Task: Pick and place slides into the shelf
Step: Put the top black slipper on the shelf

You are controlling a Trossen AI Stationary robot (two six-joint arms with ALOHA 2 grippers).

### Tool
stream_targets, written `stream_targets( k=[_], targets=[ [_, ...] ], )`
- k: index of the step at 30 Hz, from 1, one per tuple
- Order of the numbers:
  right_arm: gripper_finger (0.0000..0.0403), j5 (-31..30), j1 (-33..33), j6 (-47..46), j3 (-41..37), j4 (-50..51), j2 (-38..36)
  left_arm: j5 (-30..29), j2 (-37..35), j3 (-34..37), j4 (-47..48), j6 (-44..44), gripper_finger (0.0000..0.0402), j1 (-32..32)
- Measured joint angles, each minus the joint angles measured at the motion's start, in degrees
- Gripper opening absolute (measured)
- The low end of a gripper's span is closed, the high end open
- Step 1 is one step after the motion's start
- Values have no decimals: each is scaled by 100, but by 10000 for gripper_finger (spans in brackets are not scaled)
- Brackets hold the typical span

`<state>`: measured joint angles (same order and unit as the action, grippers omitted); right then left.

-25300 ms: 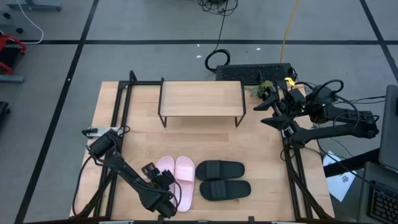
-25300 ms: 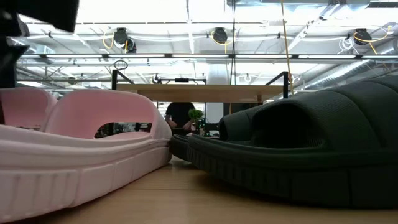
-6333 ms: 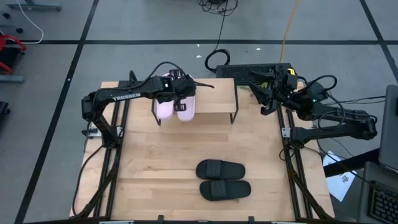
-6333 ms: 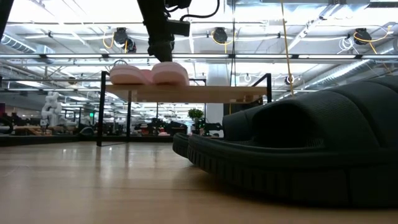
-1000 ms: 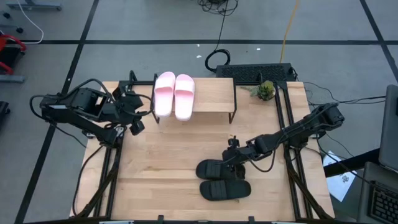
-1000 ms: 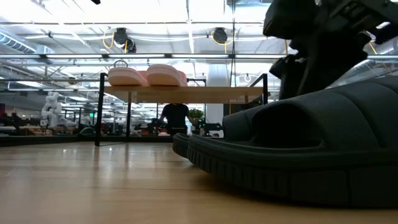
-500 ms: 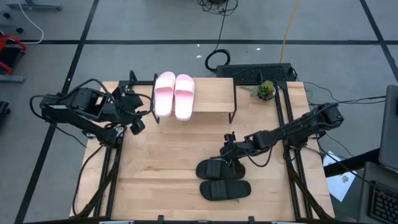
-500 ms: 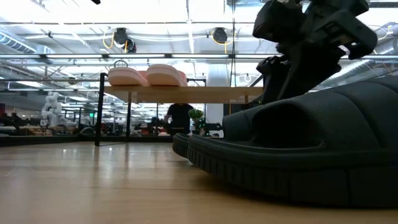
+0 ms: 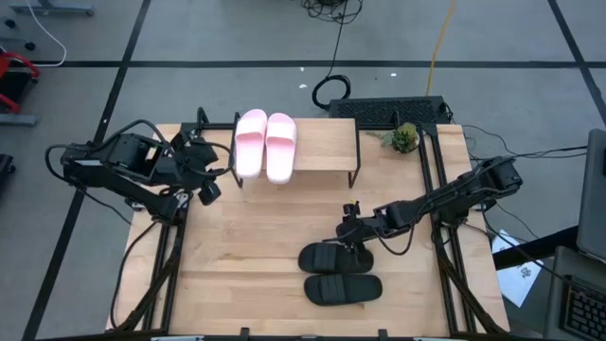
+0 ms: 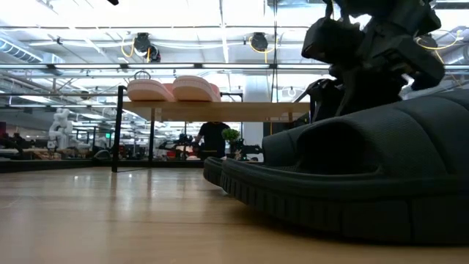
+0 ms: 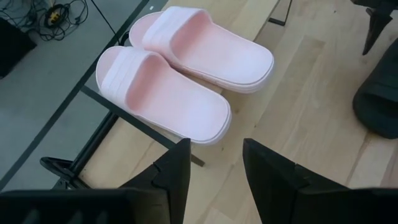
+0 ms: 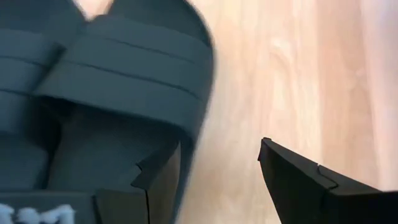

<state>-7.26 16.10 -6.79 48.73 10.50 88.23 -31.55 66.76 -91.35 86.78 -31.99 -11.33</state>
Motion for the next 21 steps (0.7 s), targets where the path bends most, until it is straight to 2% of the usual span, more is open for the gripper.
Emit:
stream_targets(
  k=[9, 12, 21],
  targets=[
    [210, 5, 13, 0, 0, -233, 51, 0, 0, 0, 0, 18, 150, 0],
    [210, 232, 13, -34, 0, -238, 214, 0, 0, 0, 0, 18, 150, 0],
    [210, 285, 15, -116, -4, -1100, 634, -2, -2, 0, 0, 21, 150, 0]
  ],
)
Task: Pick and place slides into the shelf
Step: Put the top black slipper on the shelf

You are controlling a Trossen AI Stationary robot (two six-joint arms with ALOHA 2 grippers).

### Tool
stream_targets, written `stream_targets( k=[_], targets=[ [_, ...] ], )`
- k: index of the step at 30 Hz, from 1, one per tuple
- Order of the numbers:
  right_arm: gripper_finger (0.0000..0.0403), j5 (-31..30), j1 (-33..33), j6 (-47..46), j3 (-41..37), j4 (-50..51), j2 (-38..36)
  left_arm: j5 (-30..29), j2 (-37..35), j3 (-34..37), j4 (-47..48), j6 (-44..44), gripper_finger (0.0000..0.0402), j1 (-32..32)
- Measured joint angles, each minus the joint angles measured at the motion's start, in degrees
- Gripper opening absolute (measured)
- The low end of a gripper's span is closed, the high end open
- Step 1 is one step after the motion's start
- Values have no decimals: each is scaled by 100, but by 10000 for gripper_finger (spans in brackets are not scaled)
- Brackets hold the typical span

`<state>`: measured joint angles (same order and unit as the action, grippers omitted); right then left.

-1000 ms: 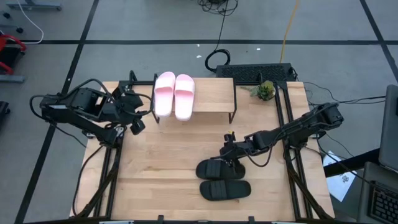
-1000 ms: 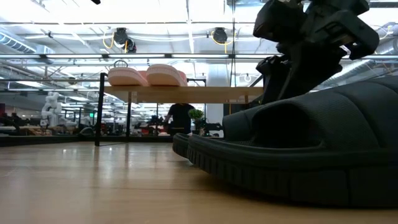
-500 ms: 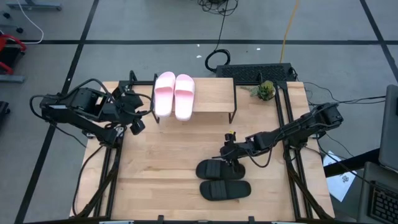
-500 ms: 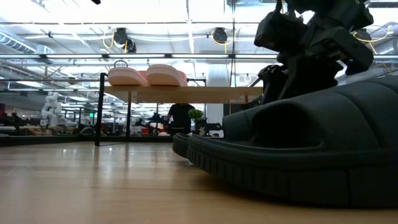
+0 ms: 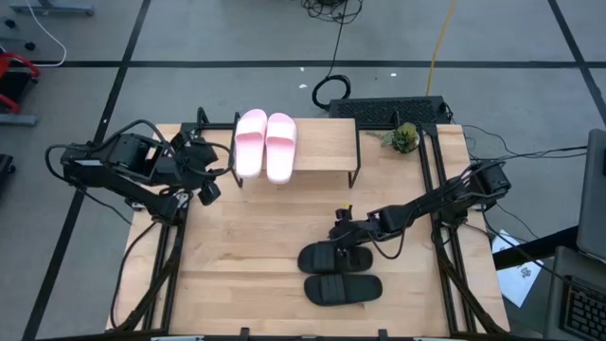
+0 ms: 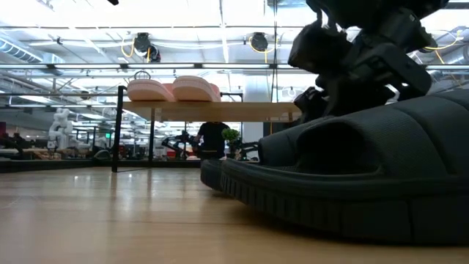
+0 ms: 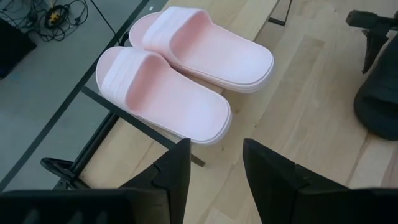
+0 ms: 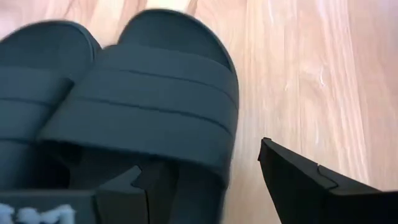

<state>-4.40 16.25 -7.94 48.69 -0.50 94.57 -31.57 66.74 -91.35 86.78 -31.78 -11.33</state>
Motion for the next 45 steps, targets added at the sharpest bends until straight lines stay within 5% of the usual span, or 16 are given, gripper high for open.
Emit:
stream_targets(
  k=[27, 45],
  targets=[
    [208, 0, -20, 122, 7, -1093, 536, 2, 2, -2, 1, 108, 150, -2],
    [98, 302, -326, 288, 9, -1567, 577, 4, 2, -2, 2, 133, 150, 0]
  ],
)
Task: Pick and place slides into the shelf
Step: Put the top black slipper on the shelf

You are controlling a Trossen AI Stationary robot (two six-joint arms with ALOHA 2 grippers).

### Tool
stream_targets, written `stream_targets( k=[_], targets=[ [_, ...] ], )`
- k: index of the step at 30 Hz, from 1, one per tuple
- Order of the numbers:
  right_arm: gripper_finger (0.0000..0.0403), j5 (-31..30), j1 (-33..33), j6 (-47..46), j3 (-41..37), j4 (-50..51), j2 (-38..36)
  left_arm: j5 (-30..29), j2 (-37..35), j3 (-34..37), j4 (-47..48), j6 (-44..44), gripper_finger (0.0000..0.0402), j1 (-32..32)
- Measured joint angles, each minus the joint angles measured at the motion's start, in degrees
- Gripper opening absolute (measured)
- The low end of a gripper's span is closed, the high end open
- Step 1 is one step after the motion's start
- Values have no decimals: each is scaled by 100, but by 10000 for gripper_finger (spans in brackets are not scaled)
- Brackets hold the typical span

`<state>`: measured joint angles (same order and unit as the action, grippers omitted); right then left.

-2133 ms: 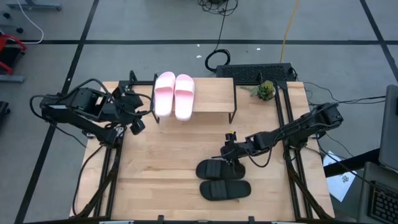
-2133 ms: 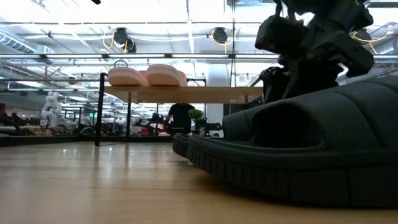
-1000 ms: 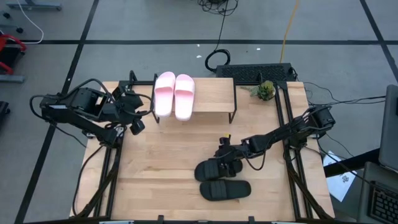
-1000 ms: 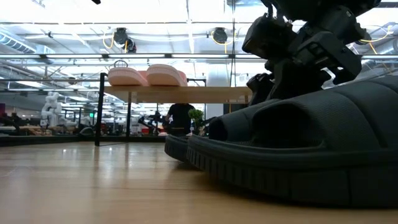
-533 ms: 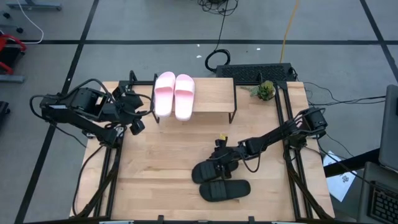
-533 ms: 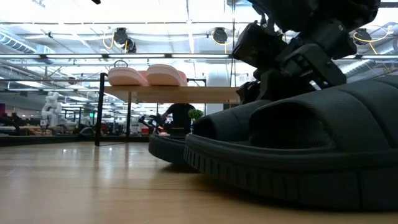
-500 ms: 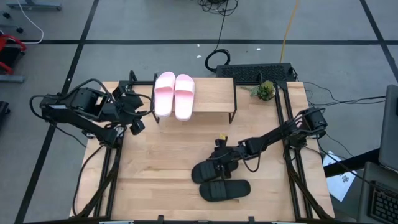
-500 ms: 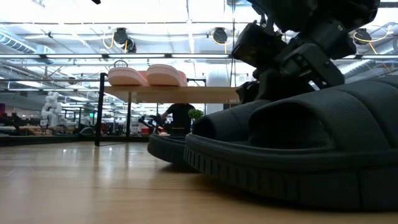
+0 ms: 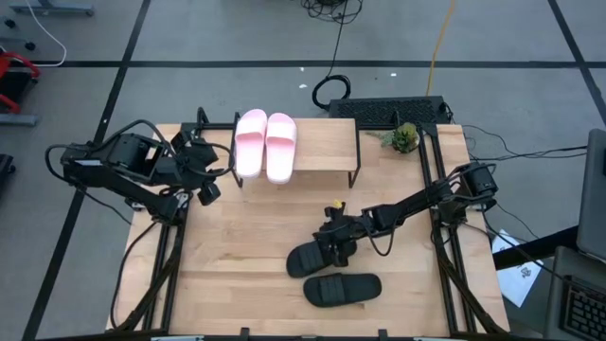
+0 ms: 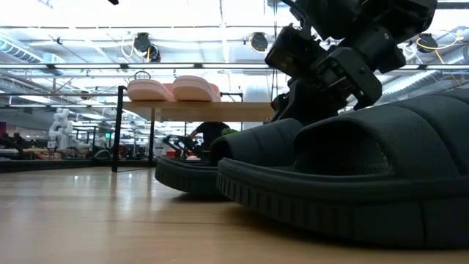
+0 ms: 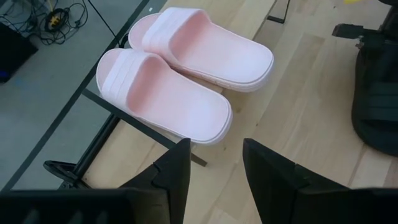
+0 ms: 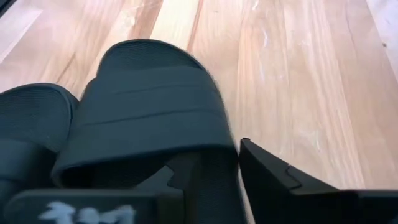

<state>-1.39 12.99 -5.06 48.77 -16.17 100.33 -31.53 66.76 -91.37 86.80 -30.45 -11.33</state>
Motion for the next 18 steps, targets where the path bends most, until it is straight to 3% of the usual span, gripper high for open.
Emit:
stream_targets(
  k=[18],
  targets=[
    [20, 24, -30, 129, 0, -112, 0, -2, 0, 0, 0, 75, 150, 0]
  ],
)
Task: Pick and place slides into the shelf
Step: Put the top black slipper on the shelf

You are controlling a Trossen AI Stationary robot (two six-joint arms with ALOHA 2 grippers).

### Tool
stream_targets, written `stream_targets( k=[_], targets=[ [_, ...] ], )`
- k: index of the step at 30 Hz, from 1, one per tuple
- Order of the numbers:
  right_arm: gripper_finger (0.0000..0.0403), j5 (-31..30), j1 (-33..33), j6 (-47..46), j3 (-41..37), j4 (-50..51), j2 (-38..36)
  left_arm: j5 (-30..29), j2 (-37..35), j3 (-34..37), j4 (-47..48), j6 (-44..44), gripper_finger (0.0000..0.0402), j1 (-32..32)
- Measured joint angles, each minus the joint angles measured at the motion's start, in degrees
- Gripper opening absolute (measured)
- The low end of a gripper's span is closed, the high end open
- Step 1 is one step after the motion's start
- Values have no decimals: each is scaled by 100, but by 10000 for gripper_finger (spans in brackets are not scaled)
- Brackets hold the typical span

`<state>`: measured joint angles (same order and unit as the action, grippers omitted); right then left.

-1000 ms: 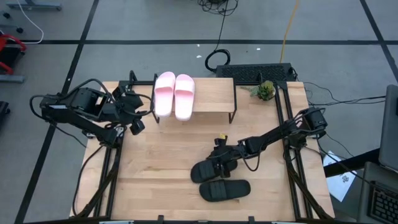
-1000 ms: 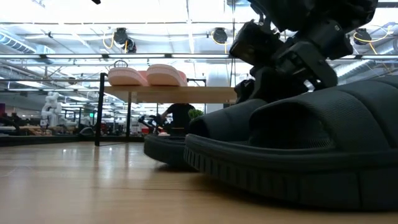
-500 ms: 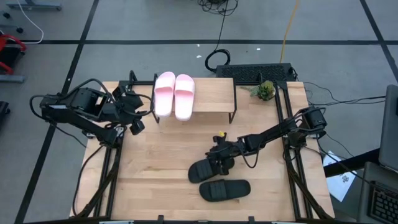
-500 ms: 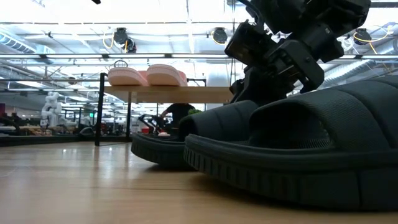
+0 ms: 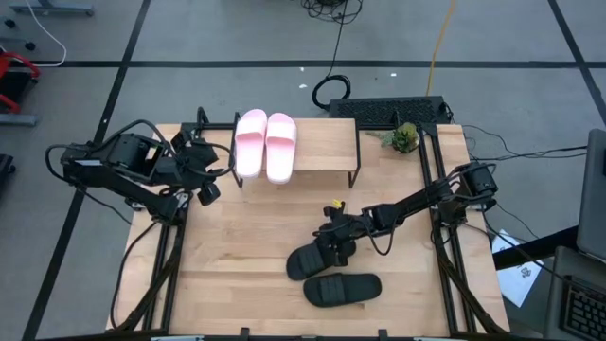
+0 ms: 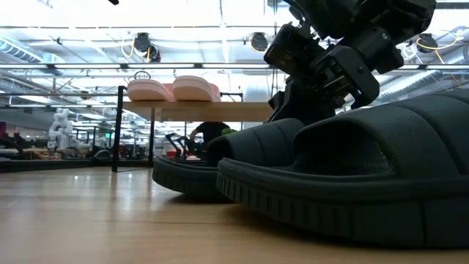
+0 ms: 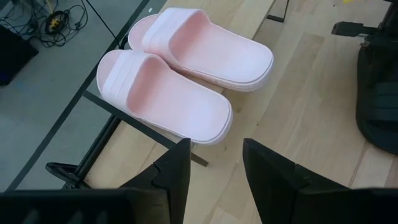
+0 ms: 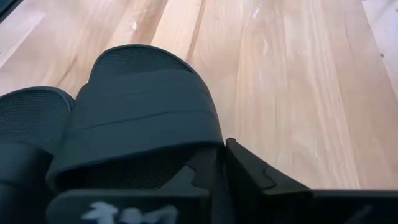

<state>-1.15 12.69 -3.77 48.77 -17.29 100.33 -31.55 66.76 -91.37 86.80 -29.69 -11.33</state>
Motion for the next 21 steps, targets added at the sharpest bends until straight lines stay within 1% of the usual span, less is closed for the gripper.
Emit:
stream_targets(
  k=[3, 15, 21],
  targets=[
    [5, 1, -2, 1, 0, 1, 0, 0, -2, 0, 0, 0, 150, 0],
    [1, -12, -214, -462, 0, 40, -10, 0, 0, 0, 0, -4, 150, 0],
    [1, -48, -331, -473, 0, 157, -331, -2, 0, 0, 2, 68, 150, -2]
  ],
)
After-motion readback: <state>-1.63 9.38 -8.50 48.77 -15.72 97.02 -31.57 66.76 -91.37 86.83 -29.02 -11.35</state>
